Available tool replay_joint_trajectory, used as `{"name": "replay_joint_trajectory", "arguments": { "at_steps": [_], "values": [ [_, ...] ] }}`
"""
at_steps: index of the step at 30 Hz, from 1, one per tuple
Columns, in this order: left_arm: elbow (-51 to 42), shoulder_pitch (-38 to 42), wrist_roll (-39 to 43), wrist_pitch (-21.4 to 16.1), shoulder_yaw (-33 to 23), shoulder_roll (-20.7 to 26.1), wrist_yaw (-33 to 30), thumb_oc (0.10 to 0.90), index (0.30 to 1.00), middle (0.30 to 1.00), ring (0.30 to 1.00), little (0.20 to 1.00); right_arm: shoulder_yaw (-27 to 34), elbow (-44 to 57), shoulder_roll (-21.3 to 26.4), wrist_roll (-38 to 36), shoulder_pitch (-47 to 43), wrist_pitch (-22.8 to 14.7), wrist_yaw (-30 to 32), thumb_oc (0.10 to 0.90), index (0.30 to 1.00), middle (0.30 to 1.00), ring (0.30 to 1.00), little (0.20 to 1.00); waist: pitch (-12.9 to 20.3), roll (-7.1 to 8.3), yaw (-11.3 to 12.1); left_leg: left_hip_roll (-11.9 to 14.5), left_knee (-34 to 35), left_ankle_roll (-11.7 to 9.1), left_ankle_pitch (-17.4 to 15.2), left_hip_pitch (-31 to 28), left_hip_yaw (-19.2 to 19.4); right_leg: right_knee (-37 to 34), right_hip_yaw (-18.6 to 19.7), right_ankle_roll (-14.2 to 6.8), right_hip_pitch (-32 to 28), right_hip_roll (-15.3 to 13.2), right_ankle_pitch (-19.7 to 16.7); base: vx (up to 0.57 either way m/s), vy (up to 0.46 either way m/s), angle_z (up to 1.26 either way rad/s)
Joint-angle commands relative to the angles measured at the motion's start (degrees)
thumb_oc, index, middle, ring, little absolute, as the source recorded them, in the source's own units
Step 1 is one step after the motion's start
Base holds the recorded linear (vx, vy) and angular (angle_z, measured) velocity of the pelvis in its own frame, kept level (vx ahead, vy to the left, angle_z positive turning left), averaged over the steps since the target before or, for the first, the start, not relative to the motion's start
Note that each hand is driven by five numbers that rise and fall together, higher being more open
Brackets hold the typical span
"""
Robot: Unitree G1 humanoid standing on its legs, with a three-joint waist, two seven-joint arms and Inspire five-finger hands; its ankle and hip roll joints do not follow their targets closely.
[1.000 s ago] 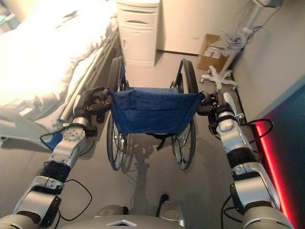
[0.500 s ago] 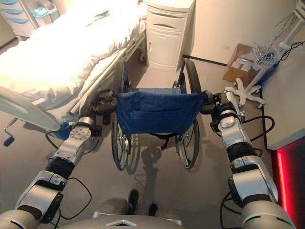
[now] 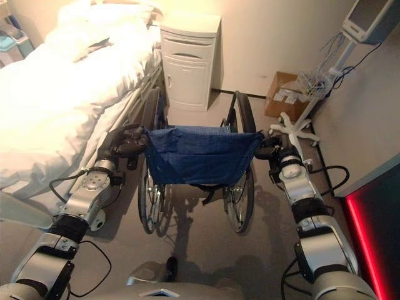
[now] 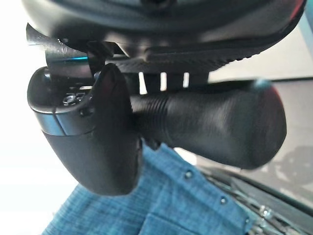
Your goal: Push the wheelchair next to the bed
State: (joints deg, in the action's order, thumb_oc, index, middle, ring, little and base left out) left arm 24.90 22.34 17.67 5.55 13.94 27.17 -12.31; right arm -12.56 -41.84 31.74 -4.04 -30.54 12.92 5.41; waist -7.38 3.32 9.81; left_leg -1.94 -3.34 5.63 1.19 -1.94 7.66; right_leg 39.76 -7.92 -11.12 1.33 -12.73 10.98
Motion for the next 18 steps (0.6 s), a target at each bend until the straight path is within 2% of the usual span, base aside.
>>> {"name": "replay_joint_trajectory", "arguments": {
  "at_steps": [1, 2, 3, 4, 6, 8, 9, 12, 13, 15, 17, 18],
  "values": [
    [6.2, 0.5, -4.0, 0.4, -1.3, 3.4, -2.2, 0.4, 0.3, 0.3, 0.3, 0.3, -7.0, 2.6, -1.0, -2.2, 5.5, -5.3, -8.9, 0.4, 0.3, 0.3, 0.3, 0.3, -1.7, -1.97, -3.4, -2.7, -4.4, -2.2, -3.3, 3.5, -3.6, -14.9, -2.9, 3.1, 1.8, 5.7, -14.9, 0.39, -0.076, -0.16],
    [7.2, 1.5, -3.6, -0.1, -1.4, 3.7, -2.7, 0.4, 0.3, 0.3, 0.3, 0.3, -7.4, 2.2, -0.8, -2.1, 4.7, -5.5, -9.3, 0.4, 0.3, 0.3, 0.3, 0.3, -2.9, -1.72, -5.5, -3.7, -2.9, -2.2, -5.1, 0.0, -5.1, -23.3, -2.4, 3.4, 7.5, 5.6, -17.3, 0.34, -0.084, -0.09],
    [7.4, 1.8, -3.5, -0.1, -1.4, 3.7, -2.7, 0.4, 0.3, 0.3, 0.3, 0.3, -7.4, 2.1, -0.8, -2.1, 4.6, -5.5, -9.3, 0.4, 0.3, 0.3, 0.3, 0.3, -3.2, -1.75, -5.9, -3.8, -2.8, -2.3, -5.5, -0.6, -5.5, -24.7, -2.5, 3.4, 7.5, 5.7, -17.7, 0.54, -0.164, 0.03],
    [8.5, 3.5, -3.4, -0.3, -1.3, 3.4, -2.4, 0.4, 0.3, 0.3, 0.3, 0.3, -7.5, 2.3, -0.2, -2.3, 3.9, -4.6, -8.7, 0.4, 0.3, 0.3, 0.3, 0.3, -3.6, -1.39, -7.7, -5.0, -2.5, -2.4, -6.6, -1.7, -8.0, -34.1, -0.4, 3.2, 9.7, 6.9, -18.4, 0.33, -0.106, 0.22],
    [9.2, 4.7, -2.6, -0.4, -1.0, 3.1, -3.0, 0.4, 0.3, 0.3, 0.3, 0.3, -7.8, 3.0, 0.0, -2.1, 3.4, -3.7, -8.1, 0.4, 0.3, 0.3, 0.3, 0.3, -3.8, -1.68, -8.6, -5.6, -2.9, -2.3, -7.1, -1.7, -9.6, -36.9, 0.1, 3.2, 9.7, 8.1, -18.2, 0.35, -0.111, 0.96],
    [9.7, 5.9, -2.0, -0.6, -0.9, 2.8, -4.1, 0.4, 0.3, 0.3, 0.3, 0.3, -8.3, 3.7, 0.5, -2.1, 2.0, -2.8, -7.8, 0.4, 0.3, 0.3, 0.3, 0.3, -3.7, -1.6, -9.1, -6.7, -4.3, -1.7, -8.0, -0.6, -9.5, -35.0, 0.8, 3.7, 9.5, 9.2, -17.5, 0.29, -0.104, 0.81],
    [9.4, 5.6, -1.9, -0.7, -0.7, 2.2, -3.6, 0.4, 0.3, 0.3, 0.3, 0.3, -8.1, 3.6, 0.8, -2.2, 1.7, -1.8, -7.6, 0.4, 0.3, 0.3, 0.3, 0.3, -3.3, -1.3, -9.3, -7.2, -7.0, -1.6, -8.8, 0.4, -9.6, -31.8, 1.6, 4.0, 9.1, 9.6, -16.8, 0.22, -0.089, 0.3],
    [8.6, 5.0, -2.5, 0.4, 0.0, 1.8, -2.9, 0.4, 0.3, 0.3, 0.3, 0.3, -8.1, 4.3, 2.4, -1.7, 1.9, -0.7, -7.4, 0.4, 0.3, 0.3, 0.3, 0.3, -3.0, -0.71, -9.9, -6.2, -12.1, -2.7, -11.2, 0.0, -9.0, -30.3, 1.4, 5.3, 7.2, 9.7, -14.6, 0.4, -0.175, 0.43],
    [9.3, 4.2, -2.2, -0.3, 0.3, 0.7, -2.5, 0.4, 0.3, 0.3, 0.3, 0.3, -7.3, 3.3, 3.7, -1.2, 2.3, -1.2, -8.1, 0.4, 0.3, 0.3, 0.3, 0.3, -2.5, -0.61, -10.6, -3.2, -17.6, -4.8, -9.6, -1.8, -7.1, -31.0, -0.2, 7.2, 5.3, 10.0, -13.0, 0.36, -0.153, 0.22],
    [9.4, 4.7, -2.1, 0.1, 0.9, -0.4, -2.7, 0.4, 0.3, 0.3, 0.3, 0.3, -6.9, 1.8, 4.8, -0.1, 2.2, -1.9, -8.5, 0.4, 0.3, 0.3, 0.3, 0.3, -2.4, 0.06, -10.8, -1.3, -26.2, -7.0, -4.7, 0.4, -5.0, -31.9, -2.2, 8.6, 2.6, 9.4, -12.0, 0.33, -0.163, 0.6],
    [9.9, 5.4, -2.4, -0.1, 1.6, -1.3, -3.0, 0.4, 0.3, 0.3, 0.3, 0.3, -6.9, -0.1, 5.6, 0.2, 1.5, -2.5, -8.6, 0.4, 0.3, 0.3, 0.3, 0.3, -3.3, 0.41, -10.2, 0.5, -29.9, -7.7, -2.7, 4.3, -3.1, -32.0, -3.6, 9.4, 0.0, 9.1, -10.8, 0.31, -0.136, 0.63],
    [10.1, 5.7, -2.5, -0.3, 1.7, -1.5, -2.9, 0.4, 0.3, 0.3, 0.3, 0.3, -7.0, -0.8, 5.7, 0.3, 0.9, -2.6, -8.6, 0.4, 0.3, 0.3, 0.3, 0.3, -3.9, 0.26, -9.9, 1.3, -28.4, -7.6, -2.8, 5.2, -2.7, -31.9, -3.7, 9.4, -1.1, 9.3, -10.2, 0.29, -0.083, 0.2]
  ]
}}
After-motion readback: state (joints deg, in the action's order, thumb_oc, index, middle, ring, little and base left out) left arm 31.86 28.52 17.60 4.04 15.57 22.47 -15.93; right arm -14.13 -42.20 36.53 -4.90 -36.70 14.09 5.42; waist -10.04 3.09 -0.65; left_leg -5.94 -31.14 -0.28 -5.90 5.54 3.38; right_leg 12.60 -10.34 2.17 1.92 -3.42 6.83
